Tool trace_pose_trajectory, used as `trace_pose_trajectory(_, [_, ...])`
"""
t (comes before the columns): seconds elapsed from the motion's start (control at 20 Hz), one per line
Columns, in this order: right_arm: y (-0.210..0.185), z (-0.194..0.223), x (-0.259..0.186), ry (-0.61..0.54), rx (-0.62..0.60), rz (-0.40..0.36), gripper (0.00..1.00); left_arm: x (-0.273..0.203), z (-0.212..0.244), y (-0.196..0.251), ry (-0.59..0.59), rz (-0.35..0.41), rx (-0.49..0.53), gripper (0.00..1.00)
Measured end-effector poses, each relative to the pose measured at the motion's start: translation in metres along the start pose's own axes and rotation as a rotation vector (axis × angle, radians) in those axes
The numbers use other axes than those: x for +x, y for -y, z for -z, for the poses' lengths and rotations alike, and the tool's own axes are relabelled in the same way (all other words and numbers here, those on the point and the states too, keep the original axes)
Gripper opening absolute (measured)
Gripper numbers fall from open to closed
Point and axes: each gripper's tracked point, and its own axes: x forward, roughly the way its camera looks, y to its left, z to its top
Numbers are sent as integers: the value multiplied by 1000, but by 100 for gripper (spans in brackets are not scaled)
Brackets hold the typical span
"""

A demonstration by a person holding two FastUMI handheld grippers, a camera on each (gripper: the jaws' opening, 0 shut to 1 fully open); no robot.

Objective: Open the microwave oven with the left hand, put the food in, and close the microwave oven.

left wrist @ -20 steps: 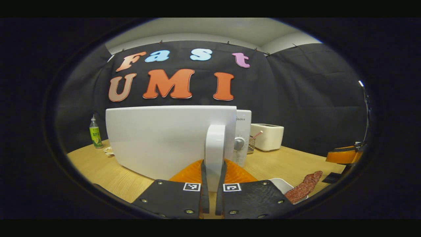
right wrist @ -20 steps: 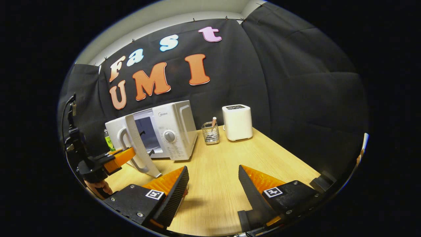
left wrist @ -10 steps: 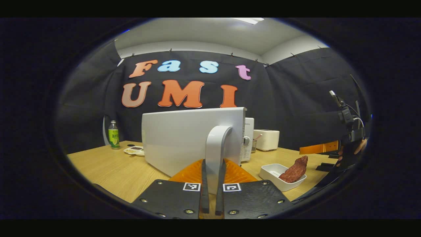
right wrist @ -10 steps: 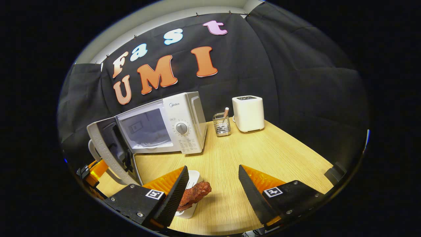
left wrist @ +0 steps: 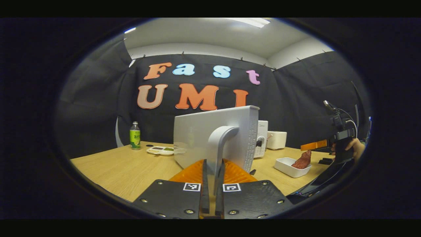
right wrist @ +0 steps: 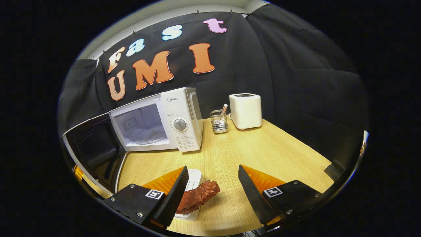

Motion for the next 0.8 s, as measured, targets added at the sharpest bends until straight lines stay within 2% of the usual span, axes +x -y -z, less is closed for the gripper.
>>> trace_pose_trajectory(0.2, [-1,6,2,-18,-6,30,95,-15,-2,-50,-6,-76,39,7])
trace_pose_trajectory(0.25, [-1,7,3,-21,-7,36,95,-18,-2,-63,-10,-96,42,9])
trace_pose_trajectory(0.35, [-1,11,4,-35,-5,51,95,-22,-7,-76,-6,-85,36,6])
trace_pose_trajectory(0.6, [3,16,0,-56,11,80,93,-25,-6,-98,-26,-30,44,8])
trace_pose_trajectory(0.65, [5,17,0,-62,12,89,92,-25,-6,-103,-28,-24,43,5])
trace_pose_trajectory(0.7, [6,20,1,-70,18,97,91,-25,-7,-108,-35,-19,43,8])
trace_pose_trajectory(0.75, [5,21,1,-81,31,97,90,-25,-6,-115,-45,-25,48,5])
trace_pose_trajectory(0.8, [3,24,1,-90,49,88,88,-26,-5,-119,-55,-30,49,16])
